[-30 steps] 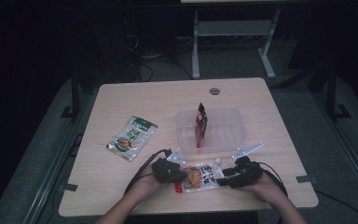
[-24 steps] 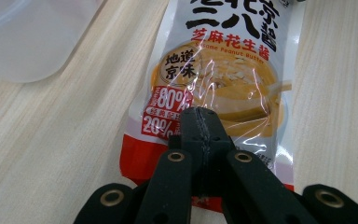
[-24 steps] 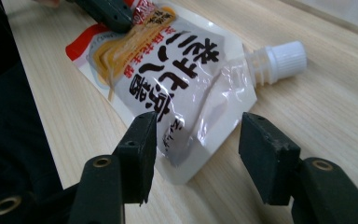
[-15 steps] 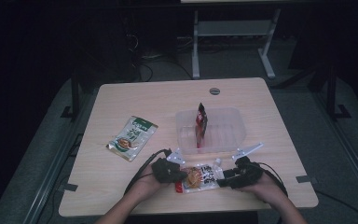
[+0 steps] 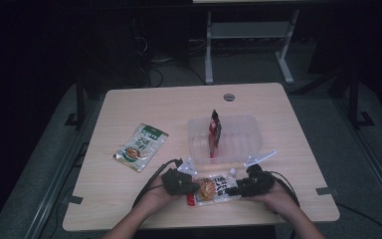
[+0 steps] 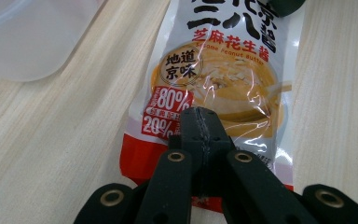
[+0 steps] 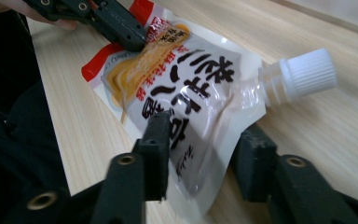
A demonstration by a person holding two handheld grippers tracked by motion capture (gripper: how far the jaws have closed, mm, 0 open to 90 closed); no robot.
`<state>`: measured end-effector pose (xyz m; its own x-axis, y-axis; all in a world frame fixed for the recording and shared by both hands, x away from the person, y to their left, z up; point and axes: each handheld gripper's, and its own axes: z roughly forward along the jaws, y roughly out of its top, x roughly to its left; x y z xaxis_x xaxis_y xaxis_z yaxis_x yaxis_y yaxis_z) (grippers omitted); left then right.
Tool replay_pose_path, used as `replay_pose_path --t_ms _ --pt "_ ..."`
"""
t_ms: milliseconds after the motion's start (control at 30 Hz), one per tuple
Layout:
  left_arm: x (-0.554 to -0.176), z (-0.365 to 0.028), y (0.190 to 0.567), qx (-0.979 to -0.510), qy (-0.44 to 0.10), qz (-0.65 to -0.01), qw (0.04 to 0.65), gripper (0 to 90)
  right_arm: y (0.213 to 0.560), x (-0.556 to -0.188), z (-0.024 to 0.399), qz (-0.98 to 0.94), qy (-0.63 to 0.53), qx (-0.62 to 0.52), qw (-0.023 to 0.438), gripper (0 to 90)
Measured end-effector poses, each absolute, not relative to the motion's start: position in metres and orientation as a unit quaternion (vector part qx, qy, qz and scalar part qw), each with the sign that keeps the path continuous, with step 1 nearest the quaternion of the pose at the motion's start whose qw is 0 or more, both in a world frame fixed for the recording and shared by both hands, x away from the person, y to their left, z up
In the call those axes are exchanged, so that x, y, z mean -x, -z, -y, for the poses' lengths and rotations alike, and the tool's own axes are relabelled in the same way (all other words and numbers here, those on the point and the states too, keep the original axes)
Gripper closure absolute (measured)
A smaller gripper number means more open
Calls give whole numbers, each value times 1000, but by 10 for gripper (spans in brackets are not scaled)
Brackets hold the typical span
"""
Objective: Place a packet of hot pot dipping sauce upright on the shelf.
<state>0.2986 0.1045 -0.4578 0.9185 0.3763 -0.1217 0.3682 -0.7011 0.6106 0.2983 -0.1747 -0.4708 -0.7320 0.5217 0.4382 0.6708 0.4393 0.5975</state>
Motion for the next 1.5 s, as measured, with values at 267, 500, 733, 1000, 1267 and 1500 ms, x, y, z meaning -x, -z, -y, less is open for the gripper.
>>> replay_pose_path --t_ms 267,500,733,1000,1267,1500 --pt "-299 -105 458 -923 -6 -200 329 899 469 -300 173 840 412 334 112 842" --pt "-299 -105 458 -923 -2 -197 330 899 460 -297 175 827 455 305 123 894" --pt "-296 -106 456 -924 -2 -198 328 898 449 -291 168 822 480 280 124 899" --pt "-293 -107 451 -922 -3 -196 333 898 437 -288 171 801 522 268 121 899" --pt "-290 -102 450 -928 -4 -178 328 898 426 -284 169 778 558 257 132 900" --pt "-287 -98 449 -925 4 -172 338 897 416 -282 165 770 575 245 129 900"
